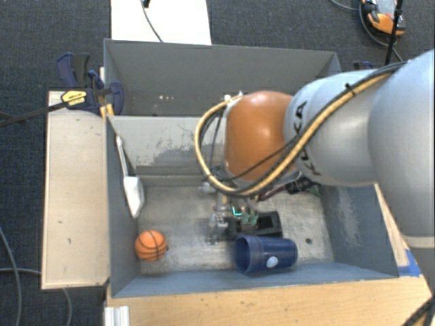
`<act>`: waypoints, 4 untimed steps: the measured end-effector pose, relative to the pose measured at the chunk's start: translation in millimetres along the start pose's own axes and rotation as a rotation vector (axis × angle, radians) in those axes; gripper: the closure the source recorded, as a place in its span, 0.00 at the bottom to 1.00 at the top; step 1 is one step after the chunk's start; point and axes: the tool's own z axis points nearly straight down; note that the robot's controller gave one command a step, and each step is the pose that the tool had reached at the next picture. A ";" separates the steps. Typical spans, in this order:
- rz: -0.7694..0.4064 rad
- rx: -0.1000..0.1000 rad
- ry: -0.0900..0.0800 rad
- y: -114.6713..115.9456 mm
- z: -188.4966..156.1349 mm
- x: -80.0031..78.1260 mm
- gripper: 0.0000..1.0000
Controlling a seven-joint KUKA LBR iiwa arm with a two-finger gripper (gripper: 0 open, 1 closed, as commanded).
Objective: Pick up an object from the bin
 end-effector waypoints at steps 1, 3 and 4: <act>0.004 -0.001 -0.008 -0.6 -4.3 -2.0 0.00; -0.317 -0.001 -0.003 -43.9 28.7 -25.0 0.00; -0.324 -0.004 -0.002 -47.8 32.4 -28.4 0.00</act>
Offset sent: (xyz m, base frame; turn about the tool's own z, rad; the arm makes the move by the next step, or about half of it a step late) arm 0.0161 -0.0565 -0.0338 -0.2842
